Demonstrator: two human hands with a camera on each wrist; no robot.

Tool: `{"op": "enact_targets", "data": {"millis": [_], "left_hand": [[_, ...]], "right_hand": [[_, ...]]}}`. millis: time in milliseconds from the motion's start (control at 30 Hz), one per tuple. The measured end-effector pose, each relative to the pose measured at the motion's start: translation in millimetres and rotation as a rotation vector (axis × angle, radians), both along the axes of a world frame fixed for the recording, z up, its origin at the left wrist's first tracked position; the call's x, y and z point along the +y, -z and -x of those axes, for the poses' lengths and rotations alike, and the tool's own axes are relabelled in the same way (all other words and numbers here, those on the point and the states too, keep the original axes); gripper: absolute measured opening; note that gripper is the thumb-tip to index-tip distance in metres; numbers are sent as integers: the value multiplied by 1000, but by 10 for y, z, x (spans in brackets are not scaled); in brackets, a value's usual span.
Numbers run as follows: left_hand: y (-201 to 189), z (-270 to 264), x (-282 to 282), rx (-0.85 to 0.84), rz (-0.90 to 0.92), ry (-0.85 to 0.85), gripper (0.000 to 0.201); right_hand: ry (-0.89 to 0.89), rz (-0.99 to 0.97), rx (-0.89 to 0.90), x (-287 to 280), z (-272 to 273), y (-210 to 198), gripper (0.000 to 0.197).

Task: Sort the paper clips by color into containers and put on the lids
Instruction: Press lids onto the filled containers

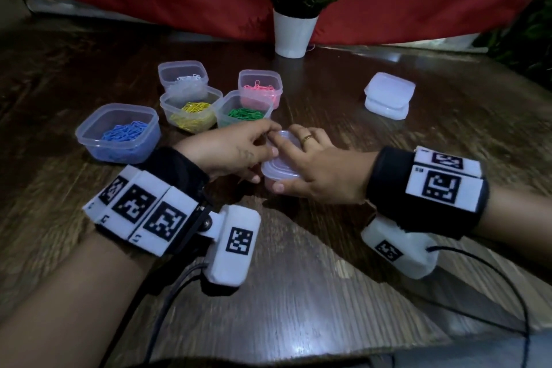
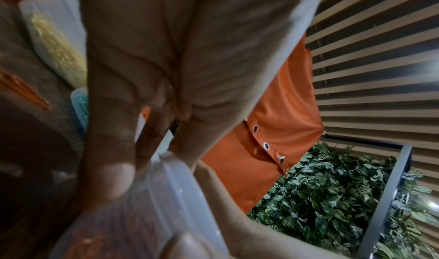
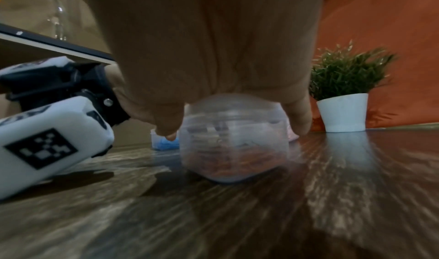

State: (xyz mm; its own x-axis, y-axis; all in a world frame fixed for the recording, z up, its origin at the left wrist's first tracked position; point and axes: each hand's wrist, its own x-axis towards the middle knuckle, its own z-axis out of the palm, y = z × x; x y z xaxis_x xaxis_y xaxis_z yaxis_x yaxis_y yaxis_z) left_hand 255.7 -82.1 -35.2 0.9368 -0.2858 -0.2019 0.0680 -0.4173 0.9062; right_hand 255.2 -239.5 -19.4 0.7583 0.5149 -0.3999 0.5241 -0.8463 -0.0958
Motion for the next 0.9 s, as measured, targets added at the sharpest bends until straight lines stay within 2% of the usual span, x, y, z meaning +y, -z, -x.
{"op": "enact_targets", "data": {"millis": [233, 333, 433, 600, 733, 900], "left_hand": [[-77, 67, -8, 9, 1, 1, 39], [-77, 68, -33, -49, -23, -93, 46], [-59, 27, -7, -70, -56, -147, 48], [-70, -17, 88, -48, -94, -173, 43], [-62, -42, 132, -34, -122, -184, 39], [-54, -76, 199, -90, -187, -215, 34]], "right_hand": [[13, -195, -123, -21, -66, -4, 94], [60, -232, -133, -139, -199, -147, 88], [183, -253, -167, -302, -505, -276, 83], [320, -139, -169, -395, -1083, -251, 85], [303, -90, -129, -303, -1354, -144, 87], [225, 52, -181, -136, -1459, -153, 106]]}}
